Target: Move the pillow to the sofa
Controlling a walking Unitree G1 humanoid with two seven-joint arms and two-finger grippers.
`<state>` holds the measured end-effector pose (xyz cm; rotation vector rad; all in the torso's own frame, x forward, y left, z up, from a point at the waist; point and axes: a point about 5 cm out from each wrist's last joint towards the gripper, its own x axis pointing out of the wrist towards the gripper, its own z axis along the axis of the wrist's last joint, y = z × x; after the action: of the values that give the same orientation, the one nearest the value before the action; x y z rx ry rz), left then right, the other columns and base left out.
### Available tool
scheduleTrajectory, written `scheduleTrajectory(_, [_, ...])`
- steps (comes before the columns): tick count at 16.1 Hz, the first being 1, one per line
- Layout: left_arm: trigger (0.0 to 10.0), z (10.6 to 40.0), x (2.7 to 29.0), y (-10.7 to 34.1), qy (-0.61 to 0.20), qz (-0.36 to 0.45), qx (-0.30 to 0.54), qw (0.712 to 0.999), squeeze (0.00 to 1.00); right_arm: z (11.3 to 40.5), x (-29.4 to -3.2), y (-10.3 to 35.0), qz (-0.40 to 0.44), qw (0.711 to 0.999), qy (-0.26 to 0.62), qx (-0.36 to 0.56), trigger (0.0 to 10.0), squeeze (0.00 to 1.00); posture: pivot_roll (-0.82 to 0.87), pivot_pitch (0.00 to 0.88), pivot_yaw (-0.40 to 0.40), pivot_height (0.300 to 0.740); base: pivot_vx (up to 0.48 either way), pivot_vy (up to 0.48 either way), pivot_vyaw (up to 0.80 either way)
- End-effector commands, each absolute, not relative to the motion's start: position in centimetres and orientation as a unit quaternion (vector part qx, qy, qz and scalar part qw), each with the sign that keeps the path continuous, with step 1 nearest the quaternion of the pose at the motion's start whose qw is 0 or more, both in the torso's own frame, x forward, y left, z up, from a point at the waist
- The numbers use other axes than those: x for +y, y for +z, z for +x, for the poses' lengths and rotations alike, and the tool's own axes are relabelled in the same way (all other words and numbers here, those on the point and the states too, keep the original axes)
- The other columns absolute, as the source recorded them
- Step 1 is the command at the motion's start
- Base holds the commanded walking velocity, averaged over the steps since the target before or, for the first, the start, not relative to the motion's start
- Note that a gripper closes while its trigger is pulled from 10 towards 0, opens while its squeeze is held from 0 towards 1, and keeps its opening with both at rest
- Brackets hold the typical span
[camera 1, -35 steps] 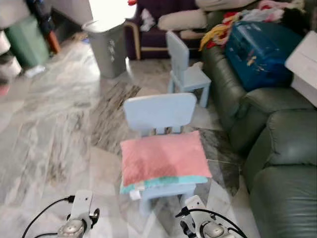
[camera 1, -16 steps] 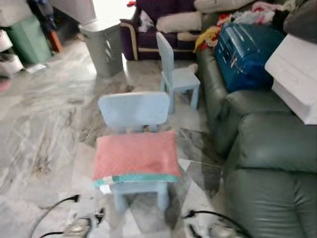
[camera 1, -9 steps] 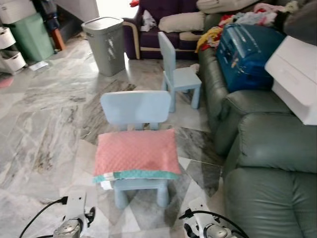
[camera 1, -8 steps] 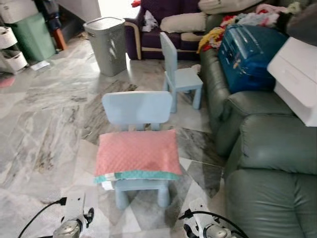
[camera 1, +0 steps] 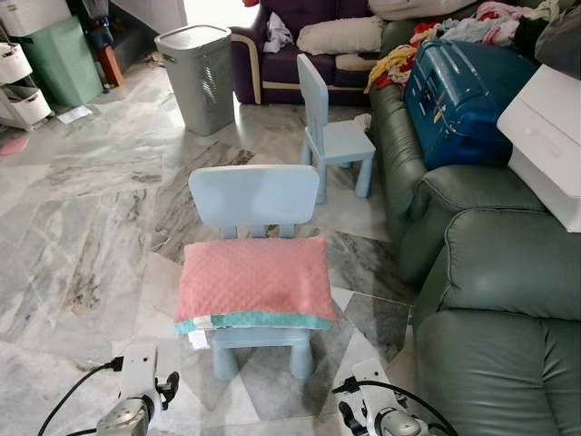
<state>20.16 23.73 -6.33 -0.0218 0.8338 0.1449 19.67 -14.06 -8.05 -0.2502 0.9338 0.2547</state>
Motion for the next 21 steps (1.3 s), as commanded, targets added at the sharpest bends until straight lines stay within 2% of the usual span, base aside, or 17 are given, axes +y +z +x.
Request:
scheduleTrajectory(1, [10.0,19.85,23.94,-6.45,0.077,-0.020,0.408,0.909,0.00,19.76,-14.08,-8.00,-0.124,0.878,0.124,0.446,10.0,0.00,-0.03,0.006,0.003,0.740,0.000,0.000,0.00])
scheduleTrajectory(7, [10.0,20.06,23.55,-6.42,0.063,-0.026,0.407,0.911,0.00,19.81,-14.05,-7.97,-0.134,0.874,0.137,0.446,10.0,0.00,-0.03,0.007,0.006,0.740,0.000,0.000,0.00])
scheduleTrajectory(16, [10.0,19.72,23.01,-6.74,0.057,-0.033,0.411,0.909,0.00,19.89,-14.21,-7.95,-0.139,0.872,0.140,0.449,10.0,0.00,-0.04,0.017,0.001,0.740,0.349,0.000,0.00])
scheduleTrajectory(21, [10.0,19.77,22.95,-6.72,0.055,-0.031,0.411,0.909,0.00,19.91,-14.29,-7.94,-0.141,0.871,0.142,0.449,10.0,0.00,-0.04,0.020,0.000,0.740,0.333,0.264,0.00])
